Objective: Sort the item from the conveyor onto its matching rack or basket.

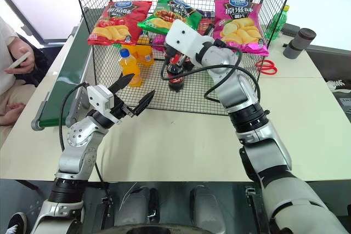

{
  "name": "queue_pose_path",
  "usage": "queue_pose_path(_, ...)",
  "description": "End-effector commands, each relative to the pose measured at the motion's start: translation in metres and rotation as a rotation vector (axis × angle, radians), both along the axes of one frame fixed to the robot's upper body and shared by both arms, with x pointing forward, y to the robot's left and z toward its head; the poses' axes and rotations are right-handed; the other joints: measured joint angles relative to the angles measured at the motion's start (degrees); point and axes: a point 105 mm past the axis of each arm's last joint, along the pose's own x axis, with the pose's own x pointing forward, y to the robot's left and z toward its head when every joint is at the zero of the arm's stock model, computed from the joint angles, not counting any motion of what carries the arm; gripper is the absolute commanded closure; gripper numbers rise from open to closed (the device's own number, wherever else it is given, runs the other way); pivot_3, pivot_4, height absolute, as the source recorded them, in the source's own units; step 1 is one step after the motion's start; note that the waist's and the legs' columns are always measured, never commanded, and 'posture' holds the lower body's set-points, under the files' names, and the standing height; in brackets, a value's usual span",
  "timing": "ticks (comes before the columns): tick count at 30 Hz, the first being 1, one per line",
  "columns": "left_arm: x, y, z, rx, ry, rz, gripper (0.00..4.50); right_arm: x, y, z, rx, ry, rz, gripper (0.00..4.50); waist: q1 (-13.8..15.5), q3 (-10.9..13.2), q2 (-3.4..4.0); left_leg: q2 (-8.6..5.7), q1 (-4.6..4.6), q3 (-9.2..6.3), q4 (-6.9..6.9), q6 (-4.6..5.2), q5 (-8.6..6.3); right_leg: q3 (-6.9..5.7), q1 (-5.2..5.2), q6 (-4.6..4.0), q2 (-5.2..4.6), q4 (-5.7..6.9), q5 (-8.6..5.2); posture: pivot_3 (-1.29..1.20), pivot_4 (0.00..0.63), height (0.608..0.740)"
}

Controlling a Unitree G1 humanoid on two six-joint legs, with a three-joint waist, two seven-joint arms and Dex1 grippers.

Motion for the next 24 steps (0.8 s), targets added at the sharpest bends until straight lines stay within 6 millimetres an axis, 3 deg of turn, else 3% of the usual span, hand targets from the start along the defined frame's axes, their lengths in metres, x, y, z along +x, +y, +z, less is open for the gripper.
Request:
queue_pose_path(1, -0.006, -0.004, 0.01, -0.007, -0.044, -0.023, 0.0, 0.003, -0.001, 0.024, -0.074, -0.152, -0.022, 4.43, -0.1, 0.0, 0.0, 0.0, 0.0, 0.01, 0.0, 0.0, 0.0, 0.0, 0.0, 0.0, 0.0, 0.0, 0.0, 0.0, 0.15, 0.74)
queue_pose_path(10, -0.006, -0.004, 0.011, -0.008, -0.046, -0.018, 0.0, 0.006, -0.001, 0.024, -0.117, -0.164, 0.017, 4.43, -0.1, 0.0, 0.0, 0.03, 0.0, 0.05, -0.01, -0.01, 0.0, 0.01, -0.02, 0.0, 0.01, 0.01, 0.0, 0.0, 0.15, 0.74)
queue_pose_path(13, -0.007, -0.005, 0.01, -0.008, -0.043, -0.019, 0.0, 0.004, -0.003, 0.025, -0.098, -0.153, 0.047, 3.37, -0.1, 0.0, 0.0, 0.03, 0.0, 0.04, 0.0, 0.0, 0.0, 0.01, -0.02, 0.0, 0.01, 0.01, 0.0, 0.0, 0.15, 0.74)
queue_pose_path(16, -0.007, -0.006, 0.009, -0.005, -0.042, -0.024, 0.0, 0.001, -0.003, 0.026, -0.125, -0.161, 0.063, 1.97, -0.1, 0.0, 0.0, 0.03, 0.0, 0.05, -0.01, 0.0, 0.0, 0.01, -0.02, 0.0, 0.01, 0.01, 0.0, 0.0, 0.15, 0.74)
queue_pose_path(24, -0.006, -0.007, 0.01, -0.005, -0.046, -0.029, 0.0, -0.011, -0.007, 0.021, 0.021, -0.035, 0.174, 1.97, 0.0, 0.0, 0.0, 0.03, 0.0, 0.03, -0.01, 0.0, 0.0, 0.01, 0.0, 0.0, 0.01, 0.0, 0.0, 0.0, 0.15, 0.74)
